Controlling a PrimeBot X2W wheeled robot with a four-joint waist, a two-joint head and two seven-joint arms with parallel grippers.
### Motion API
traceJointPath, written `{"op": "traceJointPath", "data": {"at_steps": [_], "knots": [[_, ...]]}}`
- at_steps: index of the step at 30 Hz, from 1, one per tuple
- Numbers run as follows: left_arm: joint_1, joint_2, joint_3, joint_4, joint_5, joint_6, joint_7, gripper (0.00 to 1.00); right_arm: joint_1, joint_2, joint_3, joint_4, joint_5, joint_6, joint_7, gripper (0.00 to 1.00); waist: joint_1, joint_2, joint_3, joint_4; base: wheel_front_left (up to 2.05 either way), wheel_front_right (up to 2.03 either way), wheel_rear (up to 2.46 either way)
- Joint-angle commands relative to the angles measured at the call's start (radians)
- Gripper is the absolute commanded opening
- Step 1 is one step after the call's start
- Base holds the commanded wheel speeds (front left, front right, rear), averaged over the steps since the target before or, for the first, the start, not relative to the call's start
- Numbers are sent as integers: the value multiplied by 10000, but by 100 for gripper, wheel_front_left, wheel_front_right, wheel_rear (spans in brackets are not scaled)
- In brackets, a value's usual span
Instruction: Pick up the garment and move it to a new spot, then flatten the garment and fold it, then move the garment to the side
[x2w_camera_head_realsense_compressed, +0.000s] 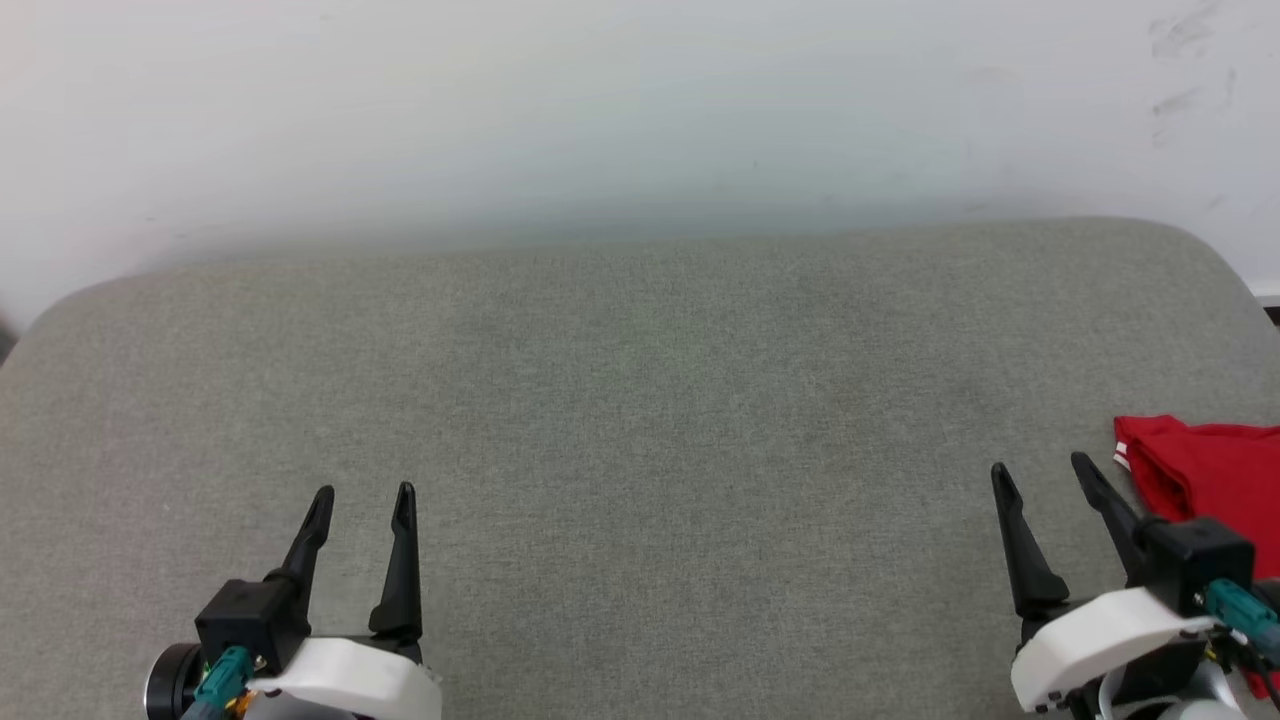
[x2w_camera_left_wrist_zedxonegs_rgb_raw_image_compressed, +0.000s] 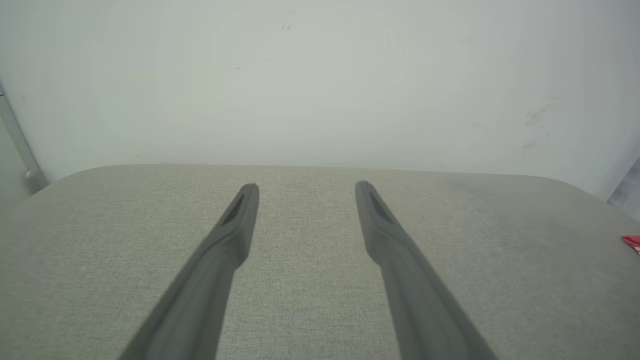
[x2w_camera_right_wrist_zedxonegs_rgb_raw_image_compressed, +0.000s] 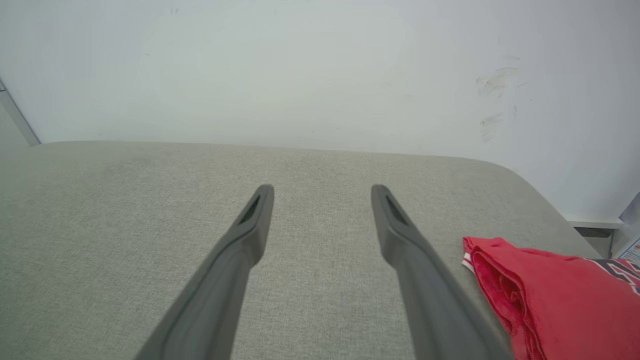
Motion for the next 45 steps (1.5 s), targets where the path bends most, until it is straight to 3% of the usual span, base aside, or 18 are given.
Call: {"op": "traceJointPath", "data": {"at_steps": [1,10,28,29,32,45], "knots": [[169,17,36,-25,57,43,-51,100,270,87,23,-184,2,-11,50,100,2,0,-100,-38,0,0,0],[668,-141,160,40,211,0,-44,100,877,286,27,-936,-76,-12,340,100,2,0,-281,-49,0,0,0],[601,-268,309,296,310,-171,-45,100,958,400,54,-1067,-68,-12,400,100,2,0,-290,-78,0,0,0],[587,-268,292,301,256,-160,-20,0,846,357,54,-997,-79,2,401,0,2,0,-290,-78,0,0,0],[707,-415,233,551,223,-166,2,0,928,357,70,-712,-61,2,408,0,2,0,-290,-78,0,0,0],[421,-797,867,786,-1826,-708,586,0,596,306,-22,-276,2680,1,516,0,2,0,-257,-10,0,0,0]]}}
